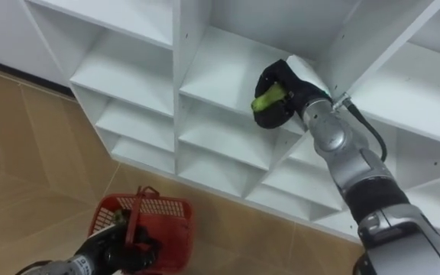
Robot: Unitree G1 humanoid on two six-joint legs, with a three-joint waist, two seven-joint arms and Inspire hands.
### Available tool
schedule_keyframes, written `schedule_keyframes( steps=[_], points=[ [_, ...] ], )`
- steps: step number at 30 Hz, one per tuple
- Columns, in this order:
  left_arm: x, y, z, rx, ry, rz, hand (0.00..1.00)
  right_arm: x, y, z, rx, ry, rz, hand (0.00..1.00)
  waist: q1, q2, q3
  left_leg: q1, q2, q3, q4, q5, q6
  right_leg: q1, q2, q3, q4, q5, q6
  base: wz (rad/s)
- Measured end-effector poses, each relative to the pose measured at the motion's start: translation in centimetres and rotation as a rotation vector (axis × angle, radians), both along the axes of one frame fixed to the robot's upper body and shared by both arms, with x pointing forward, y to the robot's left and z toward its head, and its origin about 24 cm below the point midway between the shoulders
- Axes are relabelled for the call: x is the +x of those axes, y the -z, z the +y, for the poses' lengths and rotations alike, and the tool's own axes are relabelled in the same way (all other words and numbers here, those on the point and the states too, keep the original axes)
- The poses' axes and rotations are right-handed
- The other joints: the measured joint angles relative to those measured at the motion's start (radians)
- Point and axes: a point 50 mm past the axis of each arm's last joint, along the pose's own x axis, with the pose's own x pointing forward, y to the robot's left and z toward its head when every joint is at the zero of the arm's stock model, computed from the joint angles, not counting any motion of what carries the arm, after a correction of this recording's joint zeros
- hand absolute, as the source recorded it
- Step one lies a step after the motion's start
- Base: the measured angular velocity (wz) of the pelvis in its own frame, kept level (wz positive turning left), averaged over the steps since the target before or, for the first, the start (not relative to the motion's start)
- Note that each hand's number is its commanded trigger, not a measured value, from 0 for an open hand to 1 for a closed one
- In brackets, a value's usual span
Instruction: Collect fruits from the closet
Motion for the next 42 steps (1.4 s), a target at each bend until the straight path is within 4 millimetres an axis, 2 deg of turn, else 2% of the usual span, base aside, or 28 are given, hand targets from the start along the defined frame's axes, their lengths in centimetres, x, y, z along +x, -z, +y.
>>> schedule_keyframes(
  steps=[3,6,11,14,16,17,19,20,22,23,25,27,31,36,40,42],
  points=[
    [0.1,0.0,-0.3,-0.006,0.002,-0.001,1.00,-0.5,0.3,0.5,0.022,0.000,-0.015,1.00,-0.001,0.004,-0.0011,0.002,0.001,0.006,-0.001,0.000,0.000,-0.002,0.001,0.006,0.000,0.000,0.000,-0.05],
    [0.0,0.2,-0.6,-0.015,0.000,0.005,1.00,-1.1,0.5,1.0,0.073,0.001,-0.034,1.00,-0.003,0.013,-0.0065,-0.002,0.001,0.015,-0.002,0.000,0.000,-0.013,0.000,0.012,0.003,0.001,0.001,-0.10],
    [-0.2,0.3,-0.6,-0.016,-0.004,0.010,1.00,-2.5,1.4,2.0,0.290,0.017,-0.019,1.00,-0.033,0.037,-0.0144,-0.002,0.001,0.016,-0.006,0.000,0.000,-0.014,0.000,0.012,0.000,0.001,0.001,-0.02],
    [-0.1,0.3,-1.3,-0.040,-0.012,0.008,1.00,-3.4,1.9,2.9,0.453,0.024,0.006,1.00,-0.062,0.063,-0.0154,-0.003,0.002,0.023,-0.006,-0.001,0.001,-0.018,-0.001,0.018,0.000,0.001,0.001,-0.07],
    [0.0,0.4,-2.1,-0.072,-0.026,0.005,1.00,-4.5,2.9,3.6,0.568,0.010,0.041,1.00,-0.078,0.081,-0.0233,-0.003,0.004,0.039,-0.005,-0.001,0.002,-0.030,0.000,0.040,0.007,0.002,0.001,-0.18],
    [0.0,0.4,-2.3,-0.088,-0.036,0.003,1.00,-4.8,3.2,3.8,0.595,0.001,0.049,1.00,-0.084,0.089,-0.0232,-0.003,0.004,0.040,-0.005,-0.001,0.002,-0.030,0.000,0.041,0.007,0.001,0.002,-0.12],
    [0.4,0.2,-3.4,-0.128,-0.049,-0.019,1.00,-6.0,5.2,4.3,0.628,0.011,0.147,1.00,-0.111,0.112,-0.0230,-0.008,0.005,0.045,-0.005,-0.001,0.002,-0.038,0.000,0.046,0.008,0.002,0.002,-0.05],
    [0.6,0.1,-3.6,-0.135,-0.047,-0.027,1.00,-6.4,5.9,4.3,0.628,0.021,0.176,1.00,-0.114,0.117,-0.0256,-0.015,0.006,0.048,-0.005,-0.001,0.002,-0.048,0.000,0.050,0.012,0.002,0.002,-0.15],
    [1.0,-0.1,-4.5,-0.157,-0.044,-0.054,1.00,-8.0,7.6,4.1,0.648,0.054,0.246,1.00,-0.118,0.141,-0.0247,-0.038,0.007,0.065,-0.001,0.001,0.004,-0.086,0.000,0.069,0.025,0.004,0.001,-0.24],
    [1.0,-0.1,-4.6,-0.159,-0.044,-0.054,1.00,-8.4,7.9,4.1,0.656,0.059,0.260,1.00,-0.119,0.145,-0.0249,-0.040,0.007,0.070,-0.002,0.001,0.004,-0.093,-0.001,0.071,0.029,0.004,0.001,-0.28],
    [1.0,-0.1,-4.8,-0.162,-0.050,-0.060,1.00,-9.1,8.6,4.4,0.705,0.062,0.297,1.00,-0.134,0.149,-0.0253,-0.040,0.010,0.094,-0.012,0.002,0.004,-0.114,0.001,0.095,0.038,0.004,0.000,-0.30],
    [1.2,-0.2,-5.0,-0.177,-0.061,-0.071,1.00,-9.0,8.4,4.8,0.745,0.058,0.293,1.00,-0.147,0.148,-0.0253,-0.041,0.012,0.106,-0.016,0.003,0.004,-0.124,0.001,0.100,0.037,0.007,-0.001,-0.20],
    [2.2,-1.1,-5.8,-0.227,-0.071,-0.134,1.00,-8.8,7.6,5.4,0.815,0.020,0.281,1.00,-0.158,0.150,-0.0246,-0.056,0.016,0.111,-0.017,0.003,0.004,-0.141,0.005,0.104,0.035,0.009,-0.003,-0.05],
    [2.8,-1.8,-6.9,-0.294,-0.091,-0.171,1.00,-8.8,7.5,6.2,0.841,0.000,0.289,1.00,-0.163,0.156,-0.0224,-0.050,0.017,0.121,-0.030,0.003,0.003,-0.146,0.008,0.118,0.034,0.009,-0.003,-0.06],
    [3.1,-2.1,-7.7,-0.336,-0.097,-0.180,1.00,-9.0,7.6,6.9,0.848,-0.015,0.297,1.00,-0.172,0.168,-0.0153,-0.051,0.017,0.127,-0.033,0.003,0.003,-0.150,0.009,0.126,0.035,0.009,-0.002,-0.03],
    [3.3,-2.2,-7.9,-0.341,-0.092,-0.188,1.00,-9.1,7.7,7.2,0.843,-0.025,0.305,1.00,-0.175,0.169,-0.0149,-0.051,0.017,0.128,-0.034,0.003,0.003,-0.152,0.010,0.130,0.035,0.009,-0.002,-0.02]
  ],
)
